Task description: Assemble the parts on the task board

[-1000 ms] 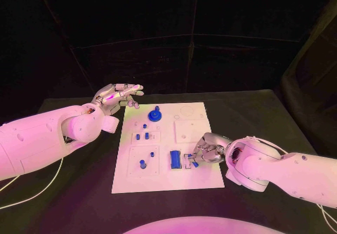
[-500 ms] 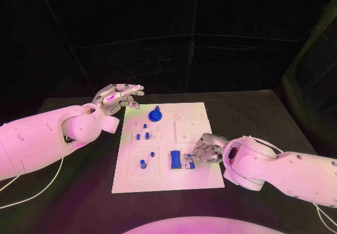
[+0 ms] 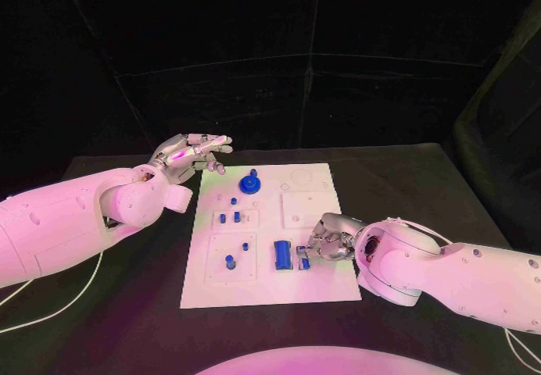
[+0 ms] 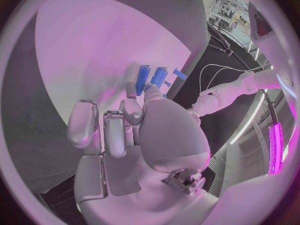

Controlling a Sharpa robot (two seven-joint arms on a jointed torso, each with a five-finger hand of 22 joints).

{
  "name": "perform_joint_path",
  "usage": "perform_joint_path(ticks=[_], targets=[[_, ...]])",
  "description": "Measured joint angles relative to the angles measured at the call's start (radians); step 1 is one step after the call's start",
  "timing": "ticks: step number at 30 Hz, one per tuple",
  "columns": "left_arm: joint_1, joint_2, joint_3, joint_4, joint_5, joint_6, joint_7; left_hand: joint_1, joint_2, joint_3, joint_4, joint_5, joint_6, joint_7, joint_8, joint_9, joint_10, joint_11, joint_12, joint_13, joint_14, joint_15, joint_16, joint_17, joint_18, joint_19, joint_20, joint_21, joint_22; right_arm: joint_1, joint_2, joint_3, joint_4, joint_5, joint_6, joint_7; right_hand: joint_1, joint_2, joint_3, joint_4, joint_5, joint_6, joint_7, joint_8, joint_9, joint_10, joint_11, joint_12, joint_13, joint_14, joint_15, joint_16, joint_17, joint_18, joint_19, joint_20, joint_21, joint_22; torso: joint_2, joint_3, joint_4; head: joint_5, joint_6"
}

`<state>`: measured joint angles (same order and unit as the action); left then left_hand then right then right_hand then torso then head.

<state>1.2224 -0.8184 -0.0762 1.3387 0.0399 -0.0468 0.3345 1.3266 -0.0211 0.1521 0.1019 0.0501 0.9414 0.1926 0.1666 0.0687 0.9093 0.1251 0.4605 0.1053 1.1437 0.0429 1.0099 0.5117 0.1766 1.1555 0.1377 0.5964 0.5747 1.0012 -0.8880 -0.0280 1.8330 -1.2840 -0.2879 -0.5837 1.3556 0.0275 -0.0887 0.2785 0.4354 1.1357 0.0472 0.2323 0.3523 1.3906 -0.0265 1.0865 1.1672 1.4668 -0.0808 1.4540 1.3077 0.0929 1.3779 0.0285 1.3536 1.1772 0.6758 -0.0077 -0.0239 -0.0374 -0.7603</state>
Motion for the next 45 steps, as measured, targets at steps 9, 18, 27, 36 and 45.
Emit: perform_joint_path(ticks=[9, 18, 27, 36, 45], targets=[[0.0, 0.0, 0.0, -0.001, 0.0, 0.001, -0.002, 0.0, 0.0, 0.0, 0.0, 0.0, 0.0, 0.0, 0.0, 0.0, 0.0, 0.0, 0.0, 0.0, 0.0, 0.0, 0.0, 0.0, 0.0, 0.0, 0.0, 0.0, 0.0, -0.001, 0.003, -0.001, -0.005, -0.008, 0.001, -0.004, -0.057, -0.004, -0.023, 0.013, -0.032, 0.013, -0.005, 0.003, 0.005, 0.01, 0.0, 0.009, 0.009, 0.0, 0.0, 0.003, 0.0, 0.0, 0.0, 0.0, 0.0, 0.001, -0.001, 0.0005, -0.0007, 0.0, -0.001], [0.0, 0.0, 0.0, -0.001, 0.0, 0.002, -0.004, 0.0, 0.0, 0.0, 0.0, 0.0, 0.0, 0.0, 0.0, 0.0, 0.0, 0.0, 0.0, 0.0, 0.0, 0.0, 0.0, 0.0, 0.0, 0.0, 0.0, 0.0, 0.0, -0.001, 0.004, -0.001, -0.008, -0.024, 0.002, -0.009, -0.141, -0.013, -0.105, 0.01, -0.256, 0.004, 0.005, 0.0, 0.013, -0.003, 0.005, -0.047, -0.03, 0.0, 0.0, -0.02, 0.0, 0.0, -0.024, 0.002, -0.03, -0.053, -0.002, 0.0002, -0.0012, 0.0, -0.001], [0.0, 0.0, 0.0, -0.001, 0.0, 0.002, -0.006, 0.0, 0.0, 0.0, 0.0, 0.0, 0.0, 0.0, 0.0, 0.0, 0.0, 0.0, 0.0, 0.0, 0.0, 0.0, 0.0, 0.0, 0.0, 0.0, 0.0, 0.0, -0.001, -0.001, 0.001, -0.001, -0.004, -0.034, 0.003, -0.01, -0.149, -0.01, -0.119, 0.008, -0.281, 0.002, 0.006, -0.001, 0.017, -0.006, 0.009, -0.05, -0.03, 0.0, 0.0, -0.025, 0.0, 0.0, -0.024, 0.002, -0.034, -0.058, -0.002, 0.0006, -0.0019, 0.0, -0.002], [0.0, 0.0, 0.0, -0.002, 0.0, 0.002, -0.006, 0.0, 0.0, 0.0, 0.0, 0.0, 0.0, 0.0, 0.0, 0.0, 0.0, 0.0, 0.0, 0.0, 0.0, 0.0, 0.0, 0.0, 0.0, 0.0, 0.0, 0.0, -0.001, -0.001, -0.031, -0.001, 0.005, -0.026, -0.004, 0.014, -0.096, -0.018, -0.134, -0.013, -0.251, -0.043, 0.024, -0.028, 0.019, -0.051, 0.021, -0.14, -0.088, -0.001, 0.001, -0.055, -0.015, 0.0, -0.056, 0.008, -0.071, -0.109, -0.004, 0.0015, -0.0029, -0.002, 0.003], [-0.003, 0.007, 0.0, -0.008, 0.0, -0.001, -0.004, 0.007, 0.007, -0.012, 0.001, 0.0, 0.0, 0.0, 0.016, 0.0, 0.0, 0.0, 0.012, -0.002, -0.055, 0.007, -0.033, -0.021, 0.0, -0.037, 0.011, -0.038, -0.019, 0.016, -0.085, -0.002, -0.043, 0.247, -0.068, 0.283, 0.068, 0.023, -0.117, -0.066, -0.208, -0.187, 0.095, -0.1, -0.007, -0.321, 0.086, -0.564, -0.405, -0.177, 0.065, -0.636, -0.634, 0.079, -0.341, 0.06, -0.493, -0.616, -0.014, 0.0012, -0.0029, -0.005, 0.02]])
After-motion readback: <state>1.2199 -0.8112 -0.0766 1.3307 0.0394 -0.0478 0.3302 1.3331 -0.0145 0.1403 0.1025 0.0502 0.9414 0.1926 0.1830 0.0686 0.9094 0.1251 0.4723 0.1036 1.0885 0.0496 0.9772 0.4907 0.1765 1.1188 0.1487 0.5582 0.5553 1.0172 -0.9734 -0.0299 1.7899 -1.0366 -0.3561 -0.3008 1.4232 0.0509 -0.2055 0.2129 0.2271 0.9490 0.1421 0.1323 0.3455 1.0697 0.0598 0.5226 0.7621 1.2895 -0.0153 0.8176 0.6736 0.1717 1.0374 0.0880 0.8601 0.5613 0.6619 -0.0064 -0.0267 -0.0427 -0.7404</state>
